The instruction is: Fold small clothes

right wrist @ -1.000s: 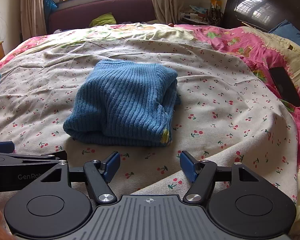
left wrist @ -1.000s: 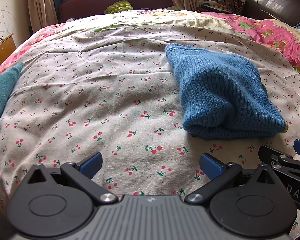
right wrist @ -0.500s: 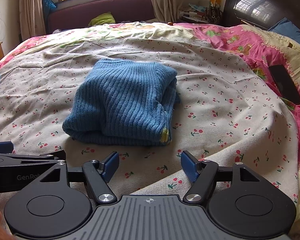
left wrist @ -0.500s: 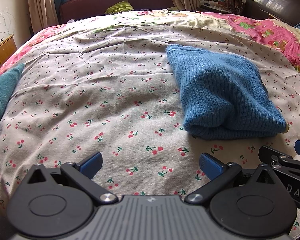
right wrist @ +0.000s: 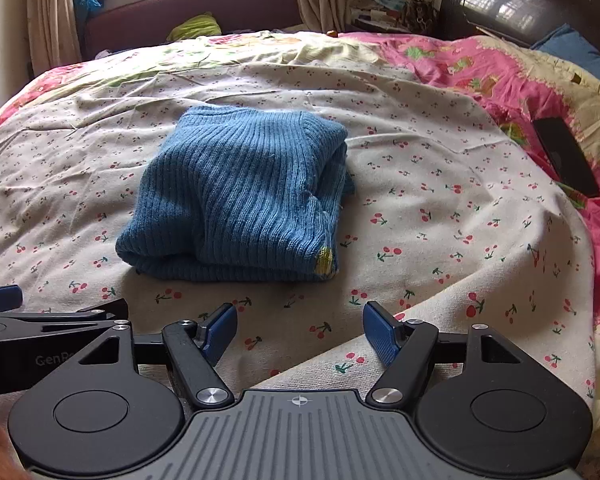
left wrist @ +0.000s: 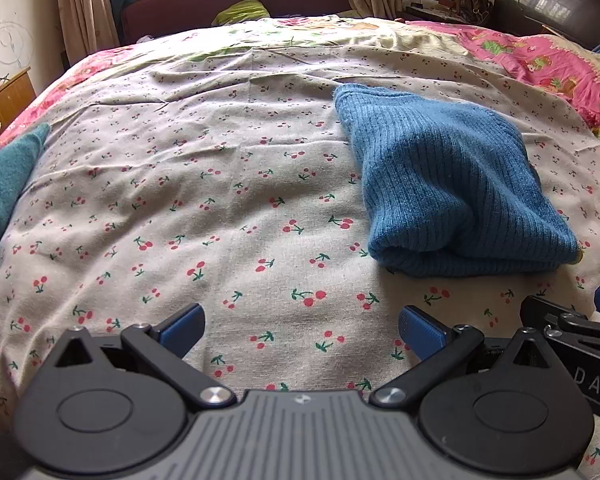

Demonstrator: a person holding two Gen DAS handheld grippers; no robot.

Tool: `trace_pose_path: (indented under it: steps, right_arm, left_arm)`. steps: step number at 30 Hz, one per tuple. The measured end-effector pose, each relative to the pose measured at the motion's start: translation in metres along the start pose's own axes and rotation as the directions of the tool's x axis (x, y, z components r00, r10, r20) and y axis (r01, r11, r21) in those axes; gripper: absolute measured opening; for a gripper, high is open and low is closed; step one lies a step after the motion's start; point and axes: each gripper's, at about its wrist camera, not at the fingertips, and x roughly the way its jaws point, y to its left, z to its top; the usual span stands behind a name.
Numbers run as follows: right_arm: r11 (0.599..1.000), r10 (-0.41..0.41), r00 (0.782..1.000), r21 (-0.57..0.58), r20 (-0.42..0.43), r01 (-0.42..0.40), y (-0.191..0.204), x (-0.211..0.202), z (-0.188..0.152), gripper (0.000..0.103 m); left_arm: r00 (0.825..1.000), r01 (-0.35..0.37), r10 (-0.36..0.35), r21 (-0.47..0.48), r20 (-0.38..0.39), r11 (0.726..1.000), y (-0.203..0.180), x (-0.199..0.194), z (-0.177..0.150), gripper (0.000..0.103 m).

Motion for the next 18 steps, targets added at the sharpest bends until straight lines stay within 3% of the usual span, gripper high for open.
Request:
trace_pose_path:
  steps: [7, 18]
  right_arm:
    - [0.999, -0.033, 0.998, 0.025, -0.062, 0.034, 0.0036, 0.0004, 0.003, 0.072]
    - [0.998, -0.053, 0.997, 0.032, -0.064, 0.056, 0.0054, -0.0029, 0.0034, 0.072]
  left_arm:
    - [1.0, 0.0, 0.0, 0.001, -0.008, 1.0, 0.0, 0.001, 0.0, 0.103]
    - [1.0, 0.003, -0.003, -0.006, -0.001, 1.0, 0.0019, -0.0007, 0.0012, 0.103]
